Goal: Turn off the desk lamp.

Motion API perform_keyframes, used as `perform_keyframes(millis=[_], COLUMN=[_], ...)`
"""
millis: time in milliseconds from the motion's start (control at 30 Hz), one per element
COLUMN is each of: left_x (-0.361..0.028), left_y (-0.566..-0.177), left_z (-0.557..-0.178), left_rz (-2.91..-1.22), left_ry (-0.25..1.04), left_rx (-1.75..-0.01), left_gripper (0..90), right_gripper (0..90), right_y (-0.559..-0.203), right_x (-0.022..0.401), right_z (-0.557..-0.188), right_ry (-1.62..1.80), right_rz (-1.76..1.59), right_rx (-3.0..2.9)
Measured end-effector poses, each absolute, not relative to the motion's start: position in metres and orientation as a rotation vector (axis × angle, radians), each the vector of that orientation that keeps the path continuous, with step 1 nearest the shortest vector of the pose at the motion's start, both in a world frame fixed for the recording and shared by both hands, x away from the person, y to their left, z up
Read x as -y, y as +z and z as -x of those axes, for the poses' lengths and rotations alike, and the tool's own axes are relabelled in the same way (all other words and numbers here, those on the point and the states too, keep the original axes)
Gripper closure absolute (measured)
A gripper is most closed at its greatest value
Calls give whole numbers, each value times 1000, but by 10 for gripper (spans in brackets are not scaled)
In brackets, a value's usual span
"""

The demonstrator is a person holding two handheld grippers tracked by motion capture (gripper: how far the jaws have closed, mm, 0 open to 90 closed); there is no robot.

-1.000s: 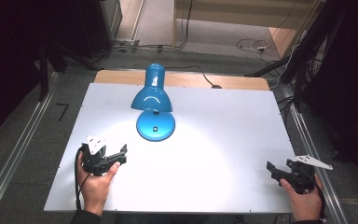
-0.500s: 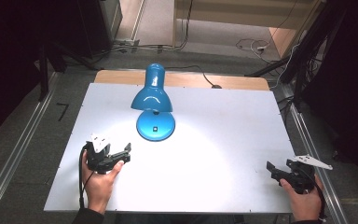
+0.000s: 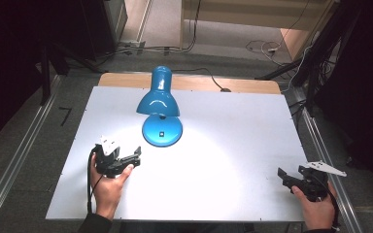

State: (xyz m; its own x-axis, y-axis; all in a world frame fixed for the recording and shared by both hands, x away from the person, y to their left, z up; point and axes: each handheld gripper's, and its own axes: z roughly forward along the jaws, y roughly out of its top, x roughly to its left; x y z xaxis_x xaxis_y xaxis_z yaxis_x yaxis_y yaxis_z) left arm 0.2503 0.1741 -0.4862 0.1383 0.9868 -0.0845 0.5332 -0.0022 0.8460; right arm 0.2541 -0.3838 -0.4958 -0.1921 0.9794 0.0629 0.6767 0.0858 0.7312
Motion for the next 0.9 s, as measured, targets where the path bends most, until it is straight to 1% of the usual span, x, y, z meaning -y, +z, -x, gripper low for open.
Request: perform_keyframes(millis=[900], left_x=[-161], left_y=[-486], left_z=[-265], left_rz=[-1648], left_ry=[724], left_rx=[-1484], left_gripper=[141], right_gripper=[160], right_y=[-496], right_x=[384], right_z=[-254], right_ry=[896], right_rz=[-1630], right_rx=[-1924])
